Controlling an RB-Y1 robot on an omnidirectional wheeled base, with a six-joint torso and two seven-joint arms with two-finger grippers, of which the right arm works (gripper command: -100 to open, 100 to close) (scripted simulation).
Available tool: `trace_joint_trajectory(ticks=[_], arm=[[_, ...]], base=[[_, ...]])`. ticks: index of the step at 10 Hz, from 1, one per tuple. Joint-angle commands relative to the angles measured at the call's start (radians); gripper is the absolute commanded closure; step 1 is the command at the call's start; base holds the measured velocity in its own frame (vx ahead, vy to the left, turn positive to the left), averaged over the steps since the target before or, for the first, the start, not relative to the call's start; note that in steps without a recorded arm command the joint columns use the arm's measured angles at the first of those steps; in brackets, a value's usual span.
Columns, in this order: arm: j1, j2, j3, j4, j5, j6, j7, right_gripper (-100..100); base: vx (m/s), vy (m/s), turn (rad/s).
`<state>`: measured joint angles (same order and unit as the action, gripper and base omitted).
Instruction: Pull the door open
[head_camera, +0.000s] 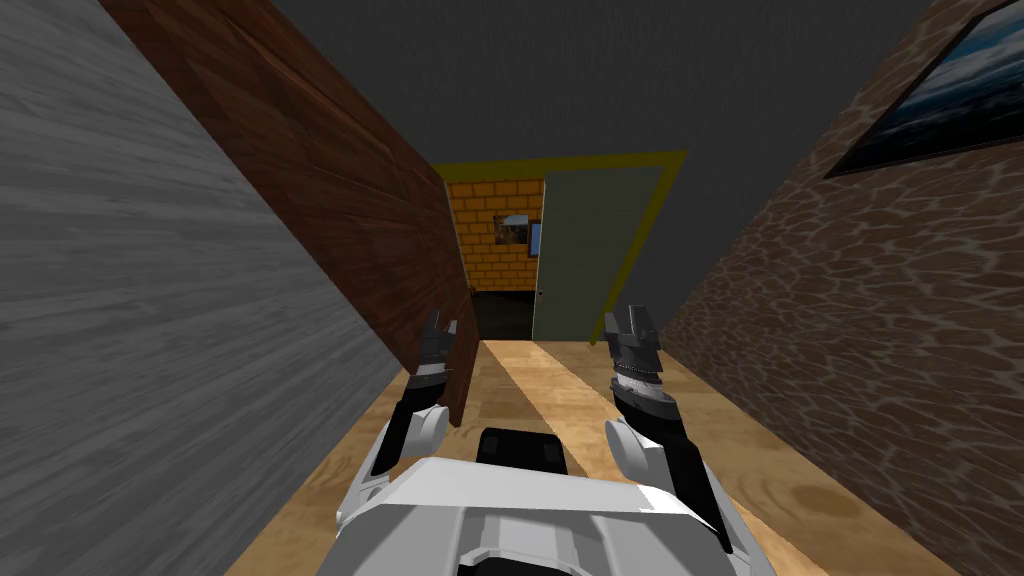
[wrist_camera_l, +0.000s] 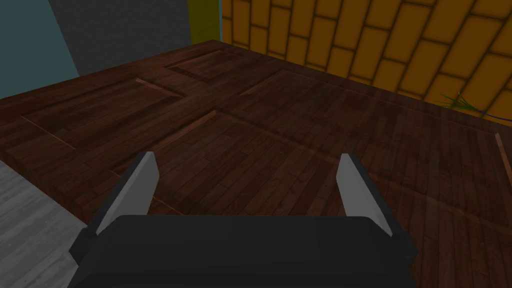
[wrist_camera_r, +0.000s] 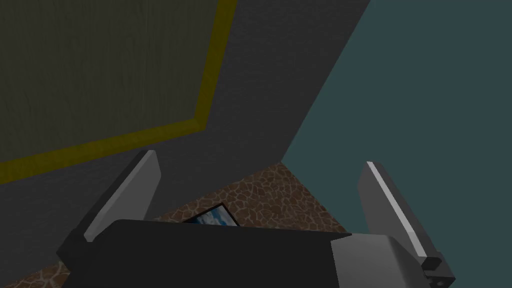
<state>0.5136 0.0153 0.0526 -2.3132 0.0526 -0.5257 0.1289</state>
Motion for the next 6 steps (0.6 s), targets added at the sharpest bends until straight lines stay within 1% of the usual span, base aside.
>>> trace_joint_trajectory(ticks=[1,5,6], arm=[[-0.013,-0.007,-0.002,0.031,-0.003,-0.006,-0.003,-100],[-0.038,-0.020,-0.007,0.094,-0.009,-0.017,-0.010,-100],[-0.047,-0.023,-0.008,0.116,-0.011,-0.021,-0.012,-100]], base=[[0.046,-0.006,0.018],[0.084,0.002,0.015],[0.075,-0.001,0.017]])
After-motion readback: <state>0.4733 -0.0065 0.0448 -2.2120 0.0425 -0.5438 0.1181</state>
